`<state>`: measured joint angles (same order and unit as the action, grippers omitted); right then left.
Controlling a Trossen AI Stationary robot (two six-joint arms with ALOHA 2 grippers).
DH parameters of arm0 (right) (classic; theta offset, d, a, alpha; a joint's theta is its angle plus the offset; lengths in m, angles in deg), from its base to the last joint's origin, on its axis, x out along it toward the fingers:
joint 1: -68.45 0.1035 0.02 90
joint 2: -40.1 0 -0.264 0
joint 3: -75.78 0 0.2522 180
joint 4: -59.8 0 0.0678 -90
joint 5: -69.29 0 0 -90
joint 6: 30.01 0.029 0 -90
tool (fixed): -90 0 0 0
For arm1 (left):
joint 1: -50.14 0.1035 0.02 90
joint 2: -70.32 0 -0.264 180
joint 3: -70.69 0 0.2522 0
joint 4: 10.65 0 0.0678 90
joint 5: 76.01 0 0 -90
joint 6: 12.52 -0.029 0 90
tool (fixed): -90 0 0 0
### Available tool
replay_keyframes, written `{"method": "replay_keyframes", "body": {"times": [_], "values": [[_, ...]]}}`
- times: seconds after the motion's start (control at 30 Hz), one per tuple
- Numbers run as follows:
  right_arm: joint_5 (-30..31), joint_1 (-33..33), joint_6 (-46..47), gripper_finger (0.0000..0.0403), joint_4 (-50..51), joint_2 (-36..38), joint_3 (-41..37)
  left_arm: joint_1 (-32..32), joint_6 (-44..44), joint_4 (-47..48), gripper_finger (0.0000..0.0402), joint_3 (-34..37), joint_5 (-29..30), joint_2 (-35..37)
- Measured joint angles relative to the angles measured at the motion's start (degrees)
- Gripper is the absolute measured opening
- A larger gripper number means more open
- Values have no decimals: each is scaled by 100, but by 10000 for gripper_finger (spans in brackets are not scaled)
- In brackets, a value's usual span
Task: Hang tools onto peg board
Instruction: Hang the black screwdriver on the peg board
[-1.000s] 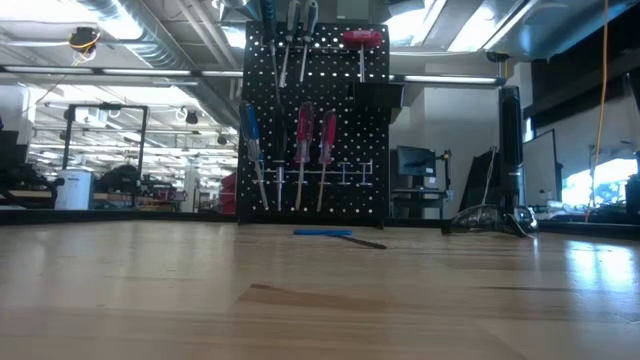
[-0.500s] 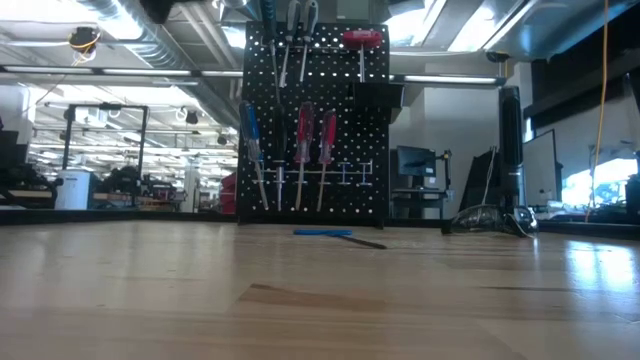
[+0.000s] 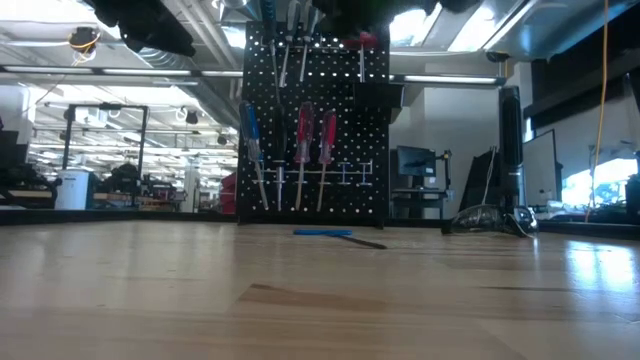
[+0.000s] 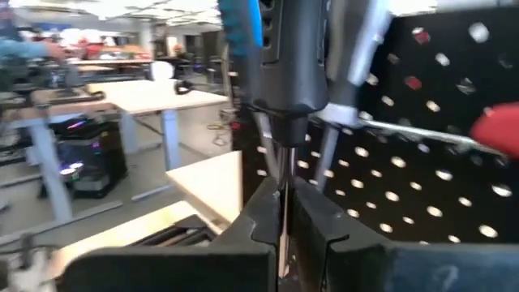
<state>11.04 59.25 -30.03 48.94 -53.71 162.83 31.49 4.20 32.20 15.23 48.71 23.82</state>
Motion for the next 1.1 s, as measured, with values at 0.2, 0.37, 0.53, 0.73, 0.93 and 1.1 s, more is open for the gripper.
{"method": "replay_keyframes", "body": {"times": [0.2, 0.37, 0.53, 0.73, 0.93, 1.1], "values": [[271, -256, 134, 15, -314, -197, 74, 0, -19, -11, 143, 2, 0, -2], [0, -372, 281, 15, -412, -301, 156, 0, -73, -47, 143, 4, 2, -7], [13, -450, 171, 15, -336, -475, 377, 0, -147, -189, 143, 4, 4, -4], [15, -600, 158, 15, -201, -596, 487, -1, -106, -182, 143, 9, 4, -5], [116, -650, 159, 16, -184, -591, 492, -11, -64, -145, 143, 9, 4, -4], [168, -701, 164, 17, -39, -591, 492, -11, -63, -145, 143, 9, 4, -4]]}}
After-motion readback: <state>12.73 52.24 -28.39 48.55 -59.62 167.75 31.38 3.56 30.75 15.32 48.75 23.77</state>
